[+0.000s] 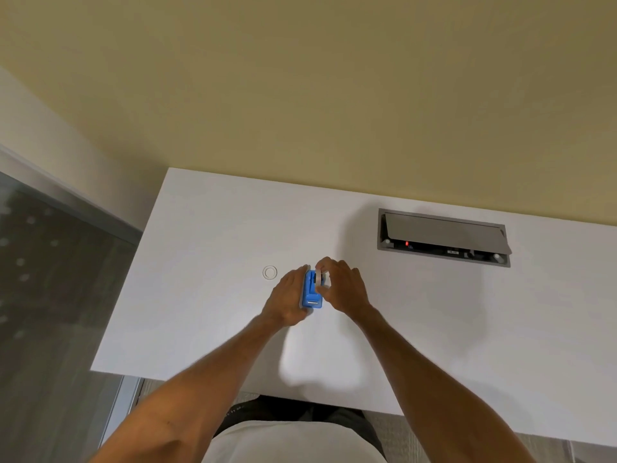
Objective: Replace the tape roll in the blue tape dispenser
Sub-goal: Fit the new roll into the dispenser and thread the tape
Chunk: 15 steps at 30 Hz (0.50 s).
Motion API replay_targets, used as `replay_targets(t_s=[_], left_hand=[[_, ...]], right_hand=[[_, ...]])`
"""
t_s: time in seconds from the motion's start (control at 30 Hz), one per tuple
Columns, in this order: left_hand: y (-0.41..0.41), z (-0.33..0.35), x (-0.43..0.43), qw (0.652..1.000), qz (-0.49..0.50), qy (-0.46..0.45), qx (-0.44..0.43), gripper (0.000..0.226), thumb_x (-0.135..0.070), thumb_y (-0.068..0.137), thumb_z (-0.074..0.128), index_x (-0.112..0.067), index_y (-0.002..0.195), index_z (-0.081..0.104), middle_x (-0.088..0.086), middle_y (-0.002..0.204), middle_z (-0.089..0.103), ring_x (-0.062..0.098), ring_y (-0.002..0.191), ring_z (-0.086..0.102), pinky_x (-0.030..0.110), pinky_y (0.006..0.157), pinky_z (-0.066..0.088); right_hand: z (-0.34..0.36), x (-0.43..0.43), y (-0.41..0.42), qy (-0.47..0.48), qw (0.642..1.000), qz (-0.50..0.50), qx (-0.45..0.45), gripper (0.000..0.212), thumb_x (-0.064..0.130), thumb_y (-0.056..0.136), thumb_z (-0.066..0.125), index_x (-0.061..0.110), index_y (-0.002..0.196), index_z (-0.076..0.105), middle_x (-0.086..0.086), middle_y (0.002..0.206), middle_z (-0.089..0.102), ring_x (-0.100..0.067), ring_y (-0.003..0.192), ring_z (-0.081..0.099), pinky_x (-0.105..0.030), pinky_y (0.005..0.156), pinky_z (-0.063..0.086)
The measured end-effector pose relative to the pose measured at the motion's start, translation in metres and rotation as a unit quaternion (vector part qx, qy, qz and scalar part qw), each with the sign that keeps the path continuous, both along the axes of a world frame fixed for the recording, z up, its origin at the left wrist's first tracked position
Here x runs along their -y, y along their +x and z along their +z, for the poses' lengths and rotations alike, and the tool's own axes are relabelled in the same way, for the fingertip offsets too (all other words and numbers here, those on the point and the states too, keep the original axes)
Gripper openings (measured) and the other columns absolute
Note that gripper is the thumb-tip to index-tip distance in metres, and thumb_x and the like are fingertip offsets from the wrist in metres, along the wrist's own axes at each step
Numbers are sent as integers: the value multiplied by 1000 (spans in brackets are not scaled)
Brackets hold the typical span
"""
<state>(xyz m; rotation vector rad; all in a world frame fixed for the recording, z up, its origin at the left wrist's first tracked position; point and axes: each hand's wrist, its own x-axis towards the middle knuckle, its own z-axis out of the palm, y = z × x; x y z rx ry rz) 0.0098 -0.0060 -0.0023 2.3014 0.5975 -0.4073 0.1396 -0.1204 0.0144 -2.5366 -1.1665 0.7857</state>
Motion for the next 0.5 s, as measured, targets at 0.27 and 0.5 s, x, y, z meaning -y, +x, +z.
replay_targets(t_s=[0.27, 0.5], left_hand=[[0, -8, 4, 1000, 6, -13, 16, 59, -21, 91, 80, -13, 142, 52, 5, 132, 65, 22, 123, 61, 38, 112, 52], [0, -10, 1, 999, 0, -25, 26, 53, -14, 92, 77, -7, 140, 56, 8, 131, 68, 26, 123, 63, 33, 120, 42]], right_hand=[[-14, -6, -2, -18, 1000, 9, 9, 35, 37, 102, 63, 17, 130, 57, 1, 128, 67, -20, 115, 63, -36, 103, 49], [-22, -9, -4, -10, 1000, 0, -8, 35, 34, 101, 65, 17, 131, 58, -1, 127, 68, -20, 118, 63, -37, 105, 48]])
